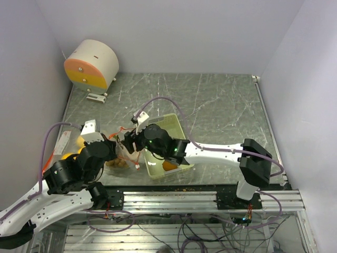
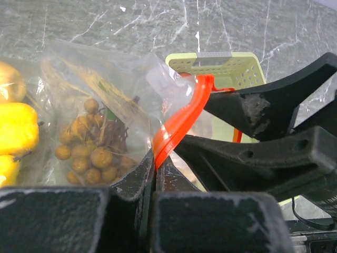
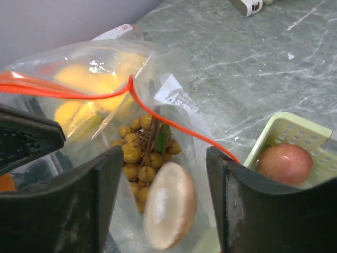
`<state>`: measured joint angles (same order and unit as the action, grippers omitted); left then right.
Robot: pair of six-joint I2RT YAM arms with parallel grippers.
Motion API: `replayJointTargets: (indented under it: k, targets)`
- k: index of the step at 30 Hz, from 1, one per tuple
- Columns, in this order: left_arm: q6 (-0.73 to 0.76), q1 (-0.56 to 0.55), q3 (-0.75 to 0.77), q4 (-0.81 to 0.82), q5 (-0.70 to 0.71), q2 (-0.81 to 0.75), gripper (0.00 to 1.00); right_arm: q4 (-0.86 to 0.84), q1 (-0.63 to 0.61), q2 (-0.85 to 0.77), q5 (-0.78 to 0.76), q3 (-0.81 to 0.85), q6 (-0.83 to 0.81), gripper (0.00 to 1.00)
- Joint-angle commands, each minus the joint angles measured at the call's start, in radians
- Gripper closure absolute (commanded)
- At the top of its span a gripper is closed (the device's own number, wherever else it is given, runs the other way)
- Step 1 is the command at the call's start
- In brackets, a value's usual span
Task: Place the food in the zip-top bag and seal the zipper
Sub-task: Place the fake vegetable in the zipper food storage bag, then pick up the fake fruit from the bin.
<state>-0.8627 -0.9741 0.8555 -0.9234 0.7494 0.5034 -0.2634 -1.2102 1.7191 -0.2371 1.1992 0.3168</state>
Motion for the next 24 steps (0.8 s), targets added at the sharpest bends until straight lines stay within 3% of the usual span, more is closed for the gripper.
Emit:
replayJointTargets:
  k: [1,3,6,9,14,19,24]
  targets:
    - [0.016,0.0,0.023,0.035,-0.012,0.003,0.93,-0.041,-0.022,-0.072,-0.077,-0.004,-0.045,0.27]
    - [0.017,0.0,0.018,0.043,-0.009,0.009,0.93,-0.036,-0.034,-0.13,-0.066,-0.041,-0.059,0.13]
    - [0.018,0.001,0.007,0.055,-0.006,0.019,0.93,-0.064,-0.066,-0.256,-0.102,-0.155,-0.063,0.01]
    - [0.021,0.0,0.001,0.068,-0.008,0.024,0.93,-0.009,-0.066,-0.377,-0.187,-0.268,0.0,0.0]
    - [0.032,-0.001,0.001,0.082,-0.011,0.017,0.93,0.324,-0.059,-0.441,-0.349,-0.28,0.146,0.0]
    - [0.037,-0.001,-0.001,0.086,-0.009,0.007,0.93,0.672,-0.024,-0.343,-0.349,-0.17,0.316,0.0]
    - [0.035,0.0,-0.023,0.101,-0.021,-0.009,0.93,0.732,0.041,-0.27,-0.237,-0.18,0.371,0.0]
